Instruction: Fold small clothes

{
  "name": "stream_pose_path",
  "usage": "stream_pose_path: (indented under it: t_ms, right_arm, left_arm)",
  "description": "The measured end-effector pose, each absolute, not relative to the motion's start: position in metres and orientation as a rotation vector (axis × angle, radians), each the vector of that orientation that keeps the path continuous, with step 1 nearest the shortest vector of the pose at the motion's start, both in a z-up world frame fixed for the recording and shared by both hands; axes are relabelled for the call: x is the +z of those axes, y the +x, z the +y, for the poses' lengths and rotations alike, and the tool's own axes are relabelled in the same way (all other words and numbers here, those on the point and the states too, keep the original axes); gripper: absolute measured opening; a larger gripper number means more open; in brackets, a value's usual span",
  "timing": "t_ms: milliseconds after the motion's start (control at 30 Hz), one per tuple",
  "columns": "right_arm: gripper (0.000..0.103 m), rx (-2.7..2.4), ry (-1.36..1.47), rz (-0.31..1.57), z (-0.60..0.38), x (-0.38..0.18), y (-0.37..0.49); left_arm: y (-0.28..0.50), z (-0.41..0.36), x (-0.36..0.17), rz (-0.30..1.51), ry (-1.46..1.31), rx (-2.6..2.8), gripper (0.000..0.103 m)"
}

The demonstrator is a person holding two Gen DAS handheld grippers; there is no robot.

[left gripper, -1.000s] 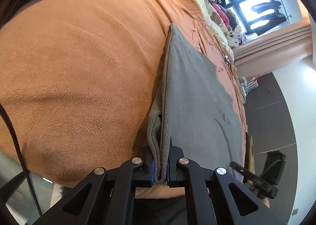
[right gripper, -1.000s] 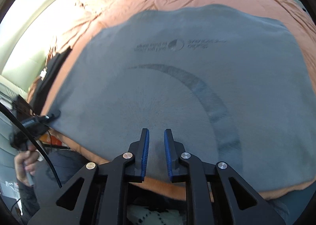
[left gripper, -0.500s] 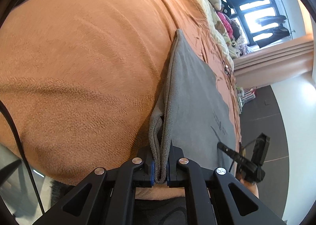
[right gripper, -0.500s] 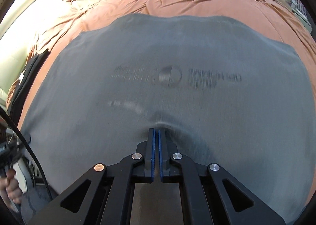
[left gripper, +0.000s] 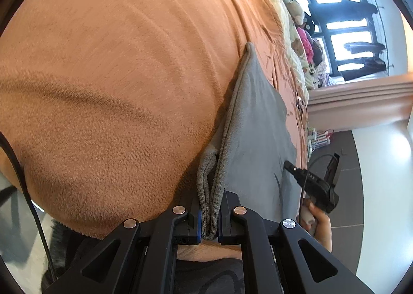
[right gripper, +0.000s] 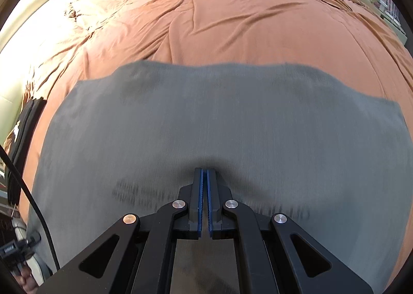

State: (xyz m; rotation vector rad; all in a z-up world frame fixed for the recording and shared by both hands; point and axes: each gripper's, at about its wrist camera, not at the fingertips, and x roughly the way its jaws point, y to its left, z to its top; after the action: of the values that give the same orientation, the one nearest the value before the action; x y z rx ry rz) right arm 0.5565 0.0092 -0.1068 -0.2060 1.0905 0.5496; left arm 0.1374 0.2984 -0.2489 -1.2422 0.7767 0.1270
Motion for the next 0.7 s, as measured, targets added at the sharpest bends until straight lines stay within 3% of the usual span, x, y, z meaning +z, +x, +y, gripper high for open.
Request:
stream_pose_path:
  t_ms: [467,700]
  right_arm:
    - [0.000,0.501,-0.243,1.075,0.051,-0.121,0.628]
    - [0.000,0.554,-0.208,1.090,0.043,-0.108,0.609]
  left_arm:
    - [0.132,0.298,-0.250,0.771,-1.313,0.123,0.007]
    - [0.130,0.298,-0.232,0.707,-1.346,0.048,0.007]
